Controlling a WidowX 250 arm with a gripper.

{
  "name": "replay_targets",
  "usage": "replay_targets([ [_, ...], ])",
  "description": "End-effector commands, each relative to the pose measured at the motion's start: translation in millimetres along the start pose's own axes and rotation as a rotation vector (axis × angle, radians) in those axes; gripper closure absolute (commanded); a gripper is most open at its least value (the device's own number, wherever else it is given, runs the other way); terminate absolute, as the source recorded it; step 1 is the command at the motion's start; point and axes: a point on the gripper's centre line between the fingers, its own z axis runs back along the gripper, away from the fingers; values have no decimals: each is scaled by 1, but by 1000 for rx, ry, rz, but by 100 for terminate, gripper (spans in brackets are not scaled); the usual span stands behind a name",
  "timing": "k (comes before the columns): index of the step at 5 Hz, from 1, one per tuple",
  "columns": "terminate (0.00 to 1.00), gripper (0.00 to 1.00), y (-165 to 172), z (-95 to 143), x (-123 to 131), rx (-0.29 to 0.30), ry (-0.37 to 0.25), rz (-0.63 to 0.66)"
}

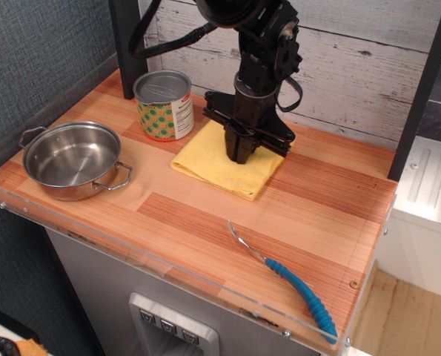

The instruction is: Move the yellow cloth to the centre of the table

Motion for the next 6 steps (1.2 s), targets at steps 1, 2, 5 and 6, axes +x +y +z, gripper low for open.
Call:
replay_targets([
  [1, 0, 100, 15, 5, -14, -32, 2, 15],
  [2, 0, 0, 14, 21, -8, -46, -41, -24],
  [5, 0, 0, 18, 60, 4, -25, -141, -30],
  [6, 0, 0, 23, 79, 9, 6, -170, -22],
])
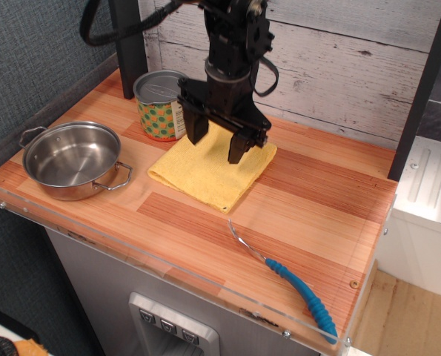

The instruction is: Move the yellow cloth to the centre of the table

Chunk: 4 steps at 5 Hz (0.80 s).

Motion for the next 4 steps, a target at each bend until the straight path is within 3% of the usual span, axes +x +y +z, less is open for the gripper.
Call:
replay_targets([
  [1, 0, 0, 8, 55, 13, 16, -88, 20],
  [2, 0, 0, 13, 63, 0, -37, 39, 60],
  [4, 0, 0, 29, 83, -58, -132, 141, 166],
])
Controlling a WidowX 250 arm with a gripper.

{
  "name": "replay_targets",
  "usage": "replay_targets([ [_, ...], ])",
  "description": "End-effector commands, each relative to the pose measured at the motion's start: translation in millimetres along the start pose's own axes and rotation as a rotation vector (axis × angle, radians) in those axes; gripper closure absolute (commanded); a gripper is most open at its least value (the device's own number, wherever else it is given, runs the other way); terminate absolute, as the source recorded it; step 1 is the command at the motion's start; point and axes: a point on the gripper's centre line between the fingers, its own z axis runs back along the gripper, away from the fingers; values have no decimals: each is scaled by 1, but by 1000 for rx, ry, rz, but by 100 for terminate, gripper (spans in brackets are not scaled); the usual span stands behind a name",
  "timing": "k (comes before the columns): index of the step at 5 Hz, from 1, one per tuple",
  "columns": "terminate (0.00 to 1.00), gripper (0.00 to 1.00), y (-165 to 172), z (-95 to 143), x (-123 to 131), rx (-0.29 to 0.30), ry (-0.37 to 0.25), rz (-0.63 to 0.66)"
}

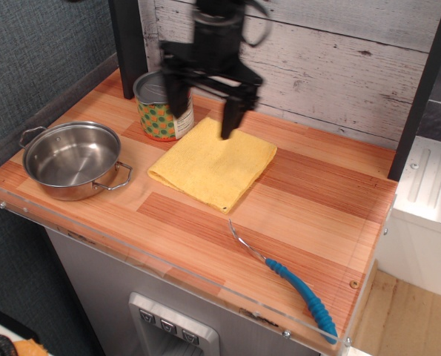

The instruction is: Move the yellow cloth to the centre of the table

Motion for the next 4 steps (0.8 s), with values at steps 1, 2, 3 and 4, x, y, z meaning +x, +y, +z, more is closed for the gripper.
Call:
replay_targets([
  [1, 0, 0, 20, 31, -54, -49, 19, 91],
  [2, 0, 0, 26, 38, -79, -56, 29, 127],
  [3, 0, 0, 26, 38, -79, -56, 29, 127],
  [4, 100, 0, 26, 38, -79, -56, 29, 127],
])
